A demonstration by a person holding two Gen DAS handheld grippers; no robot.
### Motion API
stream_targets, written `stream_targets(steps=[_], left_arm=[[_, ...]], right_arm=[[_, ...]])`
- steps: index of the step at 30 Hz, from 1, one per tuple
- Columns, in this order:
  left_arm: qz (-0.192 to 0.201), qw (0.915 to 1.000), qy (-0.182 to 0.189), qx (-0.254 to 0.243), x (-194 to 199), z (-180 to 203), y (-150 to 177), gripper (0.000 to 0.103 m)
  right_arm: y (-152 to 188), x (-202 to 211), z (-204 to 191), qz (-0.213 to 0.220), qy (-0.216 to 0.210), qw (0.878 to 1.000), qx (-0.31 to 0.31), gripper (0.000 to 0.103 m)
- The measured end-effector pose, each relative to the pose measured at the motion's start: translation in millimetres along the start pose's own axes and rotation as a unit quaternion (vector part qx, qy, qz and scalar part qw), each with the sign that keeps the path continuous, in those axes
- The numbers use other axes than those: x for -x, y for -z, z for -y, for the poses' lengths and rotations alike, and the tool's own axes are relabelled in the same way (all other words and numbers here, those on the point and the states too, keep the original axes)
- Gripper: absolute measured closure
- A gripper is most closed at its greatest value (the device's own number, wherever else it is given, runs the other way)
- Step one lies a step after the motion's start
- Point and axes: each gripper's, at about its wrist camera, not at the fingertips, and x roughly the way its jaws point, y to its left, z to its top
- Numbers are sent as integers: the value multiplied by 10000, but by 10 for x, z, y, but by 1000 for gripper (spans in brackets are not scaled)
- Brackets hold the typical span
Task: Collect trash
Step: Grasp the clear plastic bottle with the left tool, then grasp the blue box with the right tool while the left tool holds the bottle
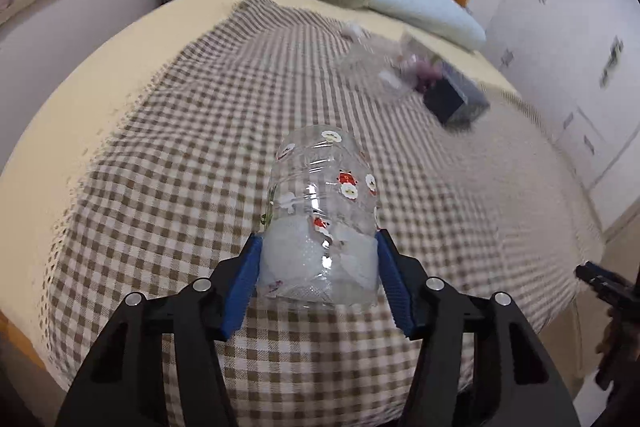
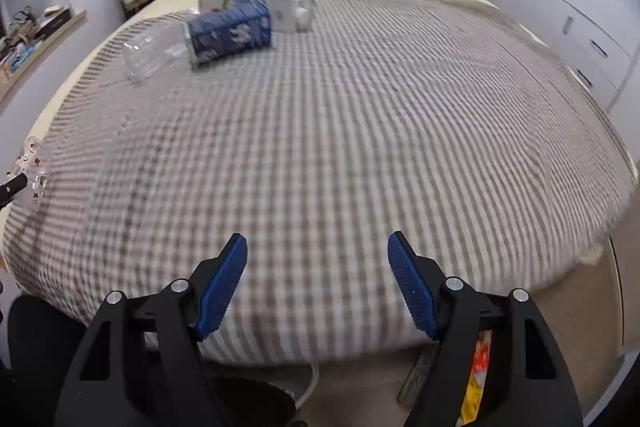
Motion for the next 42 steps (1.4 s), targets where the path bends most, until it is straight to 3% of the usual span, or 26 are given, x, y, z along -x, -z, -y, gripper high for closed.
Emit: stream_targets(steps=[2,4,6,7,9,10,12,14,15,17,19,20,22,23,24,25,26,28,29,31,33,35,37,39,42], left_arm=[[152,9995,96,246,78,-7,-49,49],[288,9980,168,543,103,13,-137,49],[402,9961,260,743,88,41,-210,49],[470,9951,271,827,58,60,-249,49],[545,9942,277,887,-37,111,-306,49],[569,9941,258,882,-126,141,-392,49],[586,9944,200,860,-237,212,-417,48],[461,9948,106,904,-407,255,-411,48],[361,9950,97,924,-471,289,-378,48],[248,9962,110,824,-562,356,-316,48],[232,9981,8,576,-634,427,-286,48],[230,9985,-29,493,-660,452,-278,48],[206,9990,-53,397,-740,481,-264,48],[178,9991,-41,392,-768,482,-256,48],[147,9992,-22,366,-794,484,-247,48],[145,9993,-43,335,-797,487,-245,48],[158,9994,-33,309,-807,493,-260,48],[185,9994,51,301,-782,495,-245,48],[179,9993,105,324,-769,495,-227,48],[133,9992,168,328,-761,518,-209,48],[134,9994,180,265,-734,571,-208,48],[205,9992,237,242,-651,635,-218,47],[253,9986,341,302,-550,713,-221,48],[233,9984,364,355,-467,792,-189,47],[139,9979,382,498,-281,889,-51,47]], right_arm=[[-303,-101,-96,85,-128,9992,359,32],[-723,-236,-276,332,-229,9912,1262,23],[-1064,-385,-428,561,-147,9737,2202,22],[-1285,-512,-539,602,41,9557,2881,22],[-1659,-763,-761,492,377,9101,4098,22],[-1877,-942,-896,313,462,8716,4871,22],[-2105,-1193,-1095,-37,626,8180,5718,22],[-2284,-1489,-1316,-572,766,7492,6555,22],[-2316,-1588,-1410,-650,810,7195,6867,22],[-2312,-1807,-1577,-668,836,6469,7550,22],[-2326,-2078,-1675,-1015,860,6076,7830,22],[-2338,-2255,-1723,-1254,790,5992,7868,22],[-2336,-2469,-1763,-1699,558,6065,7747,24],[-2331,-2560,-1775,-1913,397,6226,7577,28],[-2352,-2620,-1768,-2151,302,6524,7260,36],[-2401,-2615,-1738,-2148,330,6775,7027,37],[-2500,-2535,-1658,-2156,147,7173,6624,37],[-2703,-2238,-1392,-2420,-769,7946,5515,38],[-2744,-2004,-1211,-2367,-1093,8266,4987,38],[-2657,-1599,-918,-2412,-1479,8636,4174,38],[-2397,-1249,-653,-2416,-1474,8948,3452,37],[-2007,-1072,-358,-2609,-1253,9289,2312,34],[-1612,-1054,-171,-2622,-1322,9449,1449,26],[-1254,-1110,-93,-2334,-1238,9582,1096,26],[-852,-1084,76,-1400,-789,9853,581,26]])
